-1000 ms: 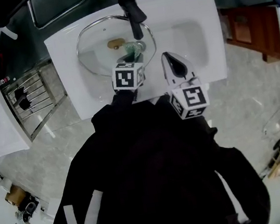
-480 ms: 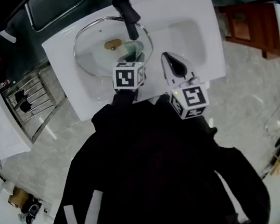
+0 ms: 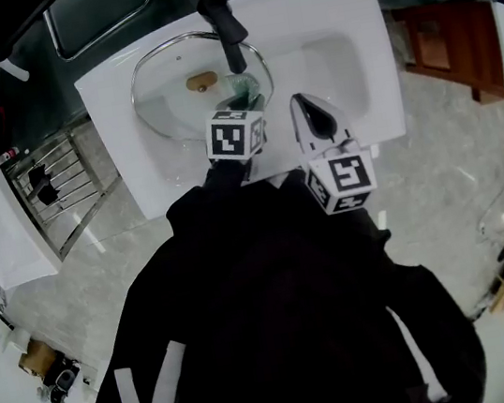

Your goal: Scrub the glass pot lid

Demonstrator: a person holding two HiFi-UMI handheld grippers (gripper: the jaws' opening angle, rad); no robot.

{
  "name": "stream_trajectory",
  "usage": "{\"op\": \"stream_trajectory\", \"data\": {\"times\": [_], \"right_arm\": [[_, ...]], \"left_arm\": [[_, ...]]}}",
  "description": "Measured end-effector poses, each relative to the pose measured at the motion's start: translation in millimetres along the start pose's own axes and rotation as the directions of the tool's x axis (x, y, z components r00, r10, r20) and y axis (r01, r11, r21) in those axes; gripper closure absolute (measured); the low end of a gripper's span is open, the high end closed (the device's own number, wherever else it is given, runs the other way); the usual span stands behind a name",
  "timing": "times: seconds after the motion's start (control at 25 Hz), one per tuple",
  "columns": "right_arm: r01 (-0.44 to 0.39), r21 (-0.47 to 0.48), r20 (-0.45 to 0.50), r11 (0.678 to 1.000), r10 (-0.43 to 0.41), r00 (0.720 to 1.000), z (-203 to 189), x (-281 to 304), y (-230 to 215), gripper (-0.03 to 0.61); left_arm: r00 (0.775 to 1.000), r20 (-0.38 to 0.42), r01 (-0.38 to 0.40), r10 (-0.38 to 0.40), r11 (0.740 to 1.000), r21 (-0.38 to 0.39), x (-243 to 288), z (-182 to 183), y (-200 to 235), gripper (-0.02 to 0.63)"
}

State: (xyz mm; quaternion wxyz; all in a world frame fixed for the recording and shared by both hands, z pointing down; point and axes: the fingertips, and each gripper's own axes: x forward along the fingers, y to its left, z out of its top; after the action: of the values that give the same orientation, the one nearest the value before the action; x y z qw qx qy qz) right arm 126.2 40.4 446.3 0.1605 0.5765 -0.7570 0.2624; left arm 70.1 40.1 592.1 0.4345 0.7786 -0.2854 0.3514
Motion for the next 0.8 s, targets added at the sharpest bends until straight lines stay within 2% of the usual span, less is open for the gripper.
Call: {"op": "stream_trajectory", "data": {"times": [0.8], "right_arm": [[0.032, 0.011, 0.007, 0.999, -0.033, 0.999, 1, -10, -13, 0.575]], "left_arm": [[0.999, -0.014, 0.04, -0.039, 0.997, 0.072, 9, 9, -26, 0.552]]}}
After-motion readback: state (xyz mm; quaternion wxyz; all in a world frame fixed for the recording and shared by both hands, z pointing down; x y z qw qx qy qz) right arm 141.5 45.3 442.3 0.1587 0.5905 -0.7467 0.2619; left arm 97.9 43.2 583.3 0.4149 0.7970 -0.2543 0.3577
